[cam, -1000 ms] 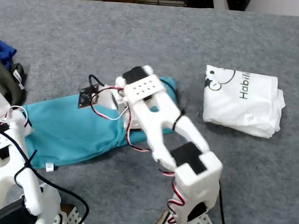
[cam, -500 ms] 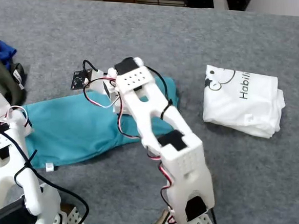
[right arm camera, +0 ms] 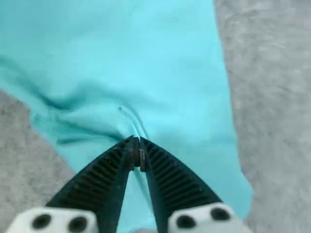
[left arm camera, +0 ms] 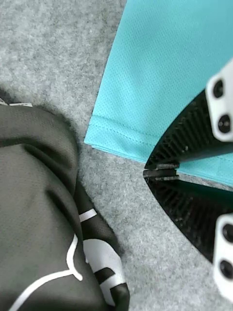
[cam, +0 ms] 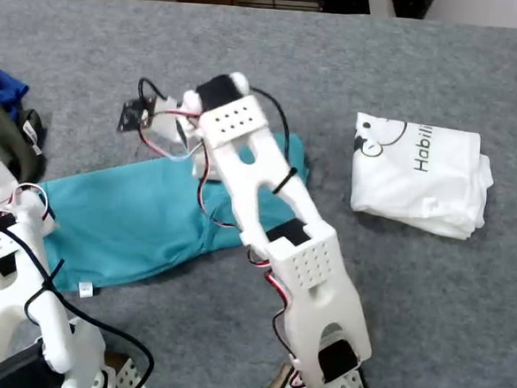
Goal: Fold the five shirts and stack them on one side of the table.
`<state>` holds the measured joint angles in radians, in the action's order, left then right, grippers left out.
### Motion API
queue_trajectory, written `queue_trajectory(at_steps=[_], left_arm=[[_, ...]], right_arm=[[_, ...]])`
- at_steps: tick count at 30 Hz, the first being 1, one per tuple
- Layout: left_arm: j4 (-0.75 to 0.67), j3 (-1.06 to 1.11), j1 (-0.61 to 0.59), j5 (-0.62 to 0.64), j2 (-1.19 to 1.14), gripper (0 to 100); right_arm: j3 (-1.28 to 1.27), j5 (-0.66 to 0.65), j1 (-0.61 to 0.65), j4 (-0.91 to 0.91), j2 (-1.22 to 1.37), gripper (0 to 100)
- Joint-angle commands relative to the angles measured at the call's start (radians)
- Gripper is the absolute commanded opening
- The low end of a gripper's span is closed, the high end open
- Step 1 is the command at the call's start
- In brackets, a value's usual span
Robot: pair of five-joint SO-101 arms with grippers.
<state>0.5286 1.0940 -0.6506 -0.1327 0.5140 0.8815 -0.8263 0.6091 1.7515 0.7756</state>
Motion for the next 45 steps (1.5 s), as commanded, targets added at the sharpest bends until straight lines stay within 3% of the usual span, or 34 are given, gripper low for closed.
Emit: queue_trajectory(at_steps=[1,9,19,26,37,41,45], left_arm=[[-0.014,0.000,0.009,0.006,0.031,2],[-0.014,0.002,0.009,0.006,0.031,2],[-0.014,0.008,0.015,0.006,0.033,2],[-0.015,0.008,0.015,0.006,0.033,2],[-0.014,0.003,0.015,0.008,0.033,2],[-0.006,0.000,0.014,0.005,0.033,2],[0.204,-0.146,0.008,0.000,0.025,2]], right_arm=[[0.084,0.060,-0.041,0.037,-0.102,0.5],[-0.374,0.063,0.013,0.018,-0.335,0.4],[-0.684,0.064,0.048,-0.330,-0.332,0.5],[-0.627,0.064,0.042,-0.450,-0.120,0.5],[-0.228,0.064,0.039,-0.092,-0.142,0.5],[-0.036,0.063,-0.018,0.029,-0.203,0.5],[0.018,0.064,-0.131,0.035,-0.271,0.5]])
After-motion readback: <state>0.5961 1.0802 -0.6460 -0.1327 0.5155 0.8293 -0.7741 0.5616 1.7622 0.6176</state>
